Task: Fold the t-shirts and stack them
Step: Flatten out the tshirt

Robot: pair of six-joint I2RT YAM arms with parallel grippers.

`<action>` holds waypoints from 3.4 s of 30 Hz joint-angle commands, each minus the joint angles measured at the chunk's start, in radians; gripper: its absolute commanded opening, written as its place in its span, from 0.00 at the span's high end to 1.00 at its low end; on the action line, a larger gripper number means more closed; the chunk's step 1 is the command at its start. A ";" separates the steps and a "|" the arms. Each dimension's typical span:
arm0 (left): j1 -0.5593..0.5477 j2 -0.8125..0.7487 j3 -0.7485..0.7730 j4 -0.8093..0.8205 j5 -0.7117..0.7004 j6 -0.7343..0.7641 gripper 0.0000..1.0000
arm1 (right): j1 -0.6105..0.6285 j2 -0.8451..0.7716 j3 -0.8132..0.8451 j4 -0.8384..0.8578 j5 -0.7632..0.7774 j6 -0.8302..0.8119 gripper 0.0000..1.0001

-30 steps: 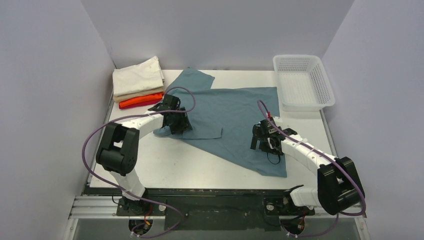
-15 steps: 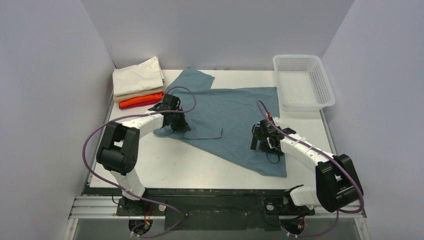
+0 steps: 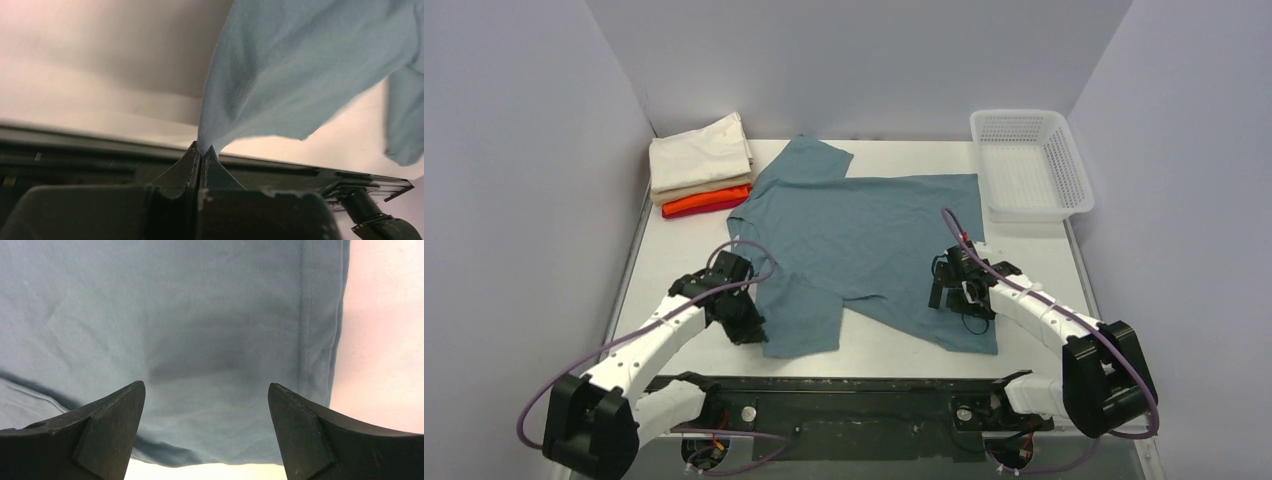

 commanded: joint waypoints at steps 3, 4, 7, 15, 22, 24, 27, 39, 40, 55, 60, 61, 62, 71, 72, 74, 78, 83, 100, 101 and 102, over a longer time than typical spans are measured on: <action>0.001 -0.244 -0.092 -0.453 0.049 -0.228 1.00 | -0.005 -0.068 -0.009 -0.149 -0.006 0.001 0.12; 0.000 -0.288 -0.087 -0.506 0.066 -0.237 1.00 | -0.005 -0.069 -0.005 -0.158 -0.005 0.001 0.12; -0.004 -0.344 -0.052 -0.564 0.077 -0.279 0.98 | -0.004 -0.072 0.004 -0.179 -0.010 0.002 0.12; -0.012 -0.289 0.146 -0.766 -0.032 -0.227 0.55 | -0.005 -0.106 0.065 -0.229 0.039 -0.009 0.09; -0.014 -0.202 0.264 -0.638 -0.039 -0.116 0.12 | -0.006 -0.151 0.108 -0.223 0.096 -0.002 0.07; -0.015 -0.164 0.237 -0.497 -0.012 -0.079 0.12 | -0.011 -0.162 0.110 -0.221 0.123 0.014 0.06; -0.021 -0.112 0.180 -0.246 0.007 -0.049 0.12 | -0.038 -0.201 0.073 -0.220 0.136 0.050 0.06; -0.014 0.264 0.279 0.324 -0.153 0.161 0.10 | -0.138 -0.084 0.100 -0.017 -0.034 0.053 0.08; -0.005 0.332 0.327 0.352 -0.166 0.172 0.09 | -0.135 -0.054 0.124 -0.003 -0.020 0.052 0.08; 0.129 0.894 0.797 0.386 -0.130 0.338 0.07 | -0.116 0.676 0.881 -0.027 0.098 -0.062 0.09; 0.150 0.954 0.825 0.395 -0.108 0.346 0.06 | -0.119 0.844 1.035 -0.096 0.094 -0.053 0.10; 0.151 0.966 0.831 0.394 -0.108 0.348 0.06 | -0.122 0.858 1.045 -0.116 0.105 -0.048 0.10; 0.153 0.971 0.833 0.395 -0.107 0.348 0.06 | -0.124 0.881 1.060 -0.123 0.108 -0.033 0.10; 0.165 1.060 0.903 0.395 -0.074 0.335 0.05 | -0.173 1.015 1.180 -0.205 0.040 0.034 0.11; 0.165 1.071 0.909 0.392 -0.067 0.334 0.05 | -0.181 1.025 1.192 -0.210 0.017 0.037 0.11; 0.165 1.087 0.927 0.389 -0.062 0.333 0.05 | -0.194 1.063 1.232 -0.226 -0.018 0.048 0.11; 0.168 1.119 0.977 0.372 -0.059 0.333 0.05 | -0.208 1.127 1.324 -0.246 -0.056 0.053 0.12; 0.174 1.147 1.015 0.362 -0.033 0.331 0.05 | -0.222 1.209 1.467 -0.271 -0.068 0.055 0.14; 0.049 0.717 0.879 0.090 -0.323 0.303 0.04 | -0.125 0.778 1.273 -0.287 -0.021 -0.073 0.10; 0.019 0.634 0.800 0.052 -0.348 0.285 0.04 | -0.111 0.739 1.234 -0.275 0.006 -0.067 0.10; 0.004 0.592 0.753 0.020 -0.379 0.244 0.04 | -0.105 0.663 1.146 -0.267 0.034 -0.063 0.10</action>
